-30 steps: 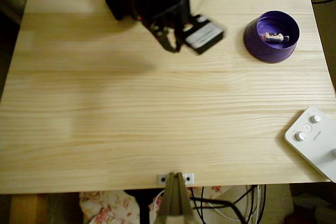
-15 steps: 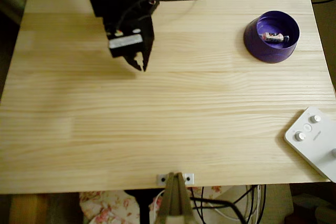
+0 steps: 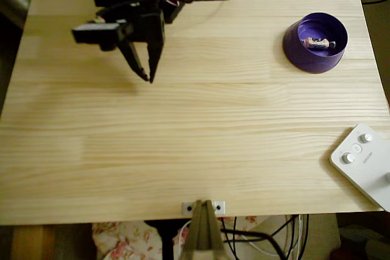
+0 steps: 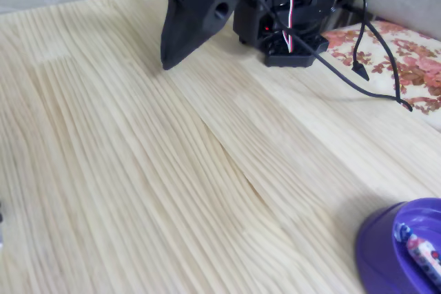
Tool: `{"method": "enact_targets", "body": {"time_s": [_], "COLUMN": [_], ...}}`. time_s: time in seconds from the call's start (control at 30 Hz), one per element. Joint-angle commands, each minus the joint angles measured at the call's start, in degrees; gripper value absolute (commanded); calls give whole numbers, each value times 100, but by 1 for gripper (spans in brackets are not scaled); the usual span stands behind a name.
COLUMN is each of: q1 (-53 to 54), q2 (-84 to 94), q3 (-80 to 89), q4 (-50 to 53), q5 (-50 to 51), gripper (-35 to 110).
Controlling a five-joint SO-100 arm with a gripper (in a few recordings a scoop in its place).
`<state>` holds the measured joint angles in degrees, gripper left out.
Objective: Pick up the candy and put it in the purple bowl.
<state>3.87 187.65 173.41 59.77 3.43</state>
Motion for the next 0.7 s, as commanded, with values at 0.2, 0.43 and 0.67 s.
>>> {"method": "enact_targets", "body": {"time_s": [0.2, 0.43, 0.67], "q1": [53, 62, 62], "q2": [141, 141, 141], "q3": [-88, -88, -88], "q4": [105, 105, 105], "q5": [211, 237, 237], "gripper": [0, 0, 0]}}
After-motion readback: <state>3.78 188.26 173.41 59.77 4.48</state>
